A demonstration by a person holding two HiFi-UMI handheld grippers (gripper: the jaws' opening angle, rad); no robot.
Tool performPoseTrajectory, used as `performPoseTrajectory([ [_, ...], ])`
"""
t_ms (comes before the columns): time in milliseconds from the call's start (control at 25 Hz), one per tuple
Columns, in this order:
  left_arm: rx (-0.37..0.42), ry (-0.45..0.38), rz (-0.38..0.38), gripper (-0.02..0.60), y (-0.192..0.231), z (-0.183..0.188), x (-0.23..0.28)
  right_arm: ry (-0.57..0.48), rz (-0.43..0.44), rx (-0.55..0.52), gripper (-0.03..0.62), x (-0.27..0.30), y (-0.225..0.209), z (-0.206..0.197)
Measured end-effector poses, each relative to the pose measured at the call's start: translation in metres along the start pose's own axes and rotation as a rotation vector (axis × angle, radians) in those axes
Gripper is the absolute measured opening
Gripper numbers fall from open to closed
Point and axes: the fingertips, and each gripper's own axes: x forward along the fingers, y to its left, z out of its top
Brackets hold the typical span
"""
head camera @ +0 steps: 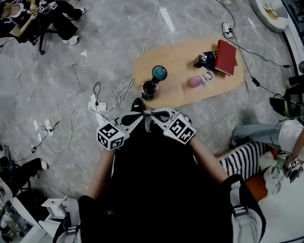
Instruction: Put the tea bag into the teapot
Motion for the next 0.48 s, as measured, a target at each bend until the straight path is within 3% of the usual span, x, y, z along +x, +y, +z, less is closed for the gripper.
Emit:
performPoseTrajectory([
  [480,0.092,0.087,-0.137,0.011,0.081,0.057,0.014,-0.010,-0.152,0.117,0.015,0.027,-0.061,0.037],
])
